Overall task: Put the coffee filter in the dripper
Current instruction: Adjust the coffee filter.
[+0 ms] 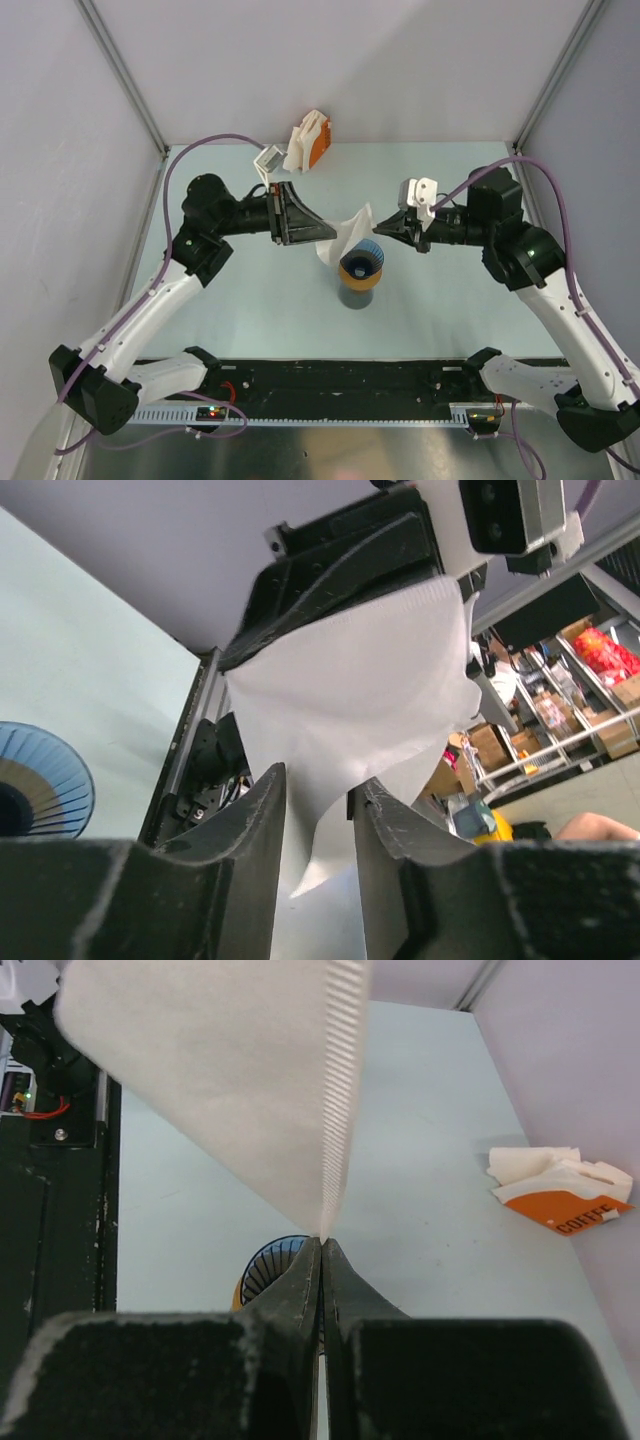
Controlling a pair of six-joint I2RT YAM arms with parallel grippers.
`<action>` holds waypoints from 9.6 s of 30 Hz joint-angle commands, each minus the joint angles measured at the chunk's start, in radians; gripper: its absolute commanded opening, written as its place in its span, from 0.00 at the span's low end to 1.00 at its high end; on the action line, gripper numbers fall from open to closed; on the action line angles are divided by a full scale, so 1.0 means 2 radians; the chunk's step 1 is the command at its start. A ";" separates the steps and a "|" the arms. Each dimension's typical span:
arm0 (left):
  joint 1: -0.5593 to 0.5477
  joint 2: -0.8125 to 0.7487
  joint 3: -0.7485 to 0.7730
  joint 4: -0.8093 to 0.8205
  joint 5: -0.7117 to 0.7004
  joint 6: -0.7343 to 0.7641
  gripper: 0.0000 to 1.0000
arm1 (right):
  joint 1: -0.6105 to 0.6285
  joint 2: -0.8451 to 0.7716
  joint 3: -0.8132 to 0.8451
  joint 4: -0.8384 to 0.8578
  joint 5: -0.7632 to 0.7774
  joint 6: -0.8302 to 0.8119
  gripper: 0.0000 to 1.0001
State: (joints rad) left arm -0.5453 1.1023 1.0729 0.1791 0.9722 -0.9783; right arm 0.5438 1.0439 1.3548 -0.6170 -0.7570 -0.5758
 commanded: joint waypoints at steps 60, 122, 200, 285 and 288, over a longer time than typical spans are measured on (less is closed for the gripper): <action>0.030 0.001 -0.052 0.147 -0.021 -0.109 0.53 | 0.039 -0.069 -0.088 0.154 0.083 -0.003 0.00; 0.020 0.027 -0.028 0.179 -0.036 -0.111 0.23 | 0.045 -0.077 -0.108 0.179 0.092 -0.002 0.00; -0.195 0.136 0.321 -0.294 -0.654 0.354 0.00 | 0.105 0.039 -0.013 0.226 0.500 0.365 0.74; -0.123 0.021 0.184 -0.345 -0.046 0.632 0.38 | -0.010 -0.042 -0.043 0.157 -0.168 0.290 0.00; -0.123 0.021 0.186 -0.344 -0.047 0.633 0.33 | -0.010 -0.042 -0.043 0.154 -0.167 0.290 0.00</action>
State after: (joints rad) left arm -0.7872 1.1454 1.4006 -0.5232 0.8631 0.2634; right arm 0.5182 0.9627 1.2407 -0.3180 -1.0863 0.0204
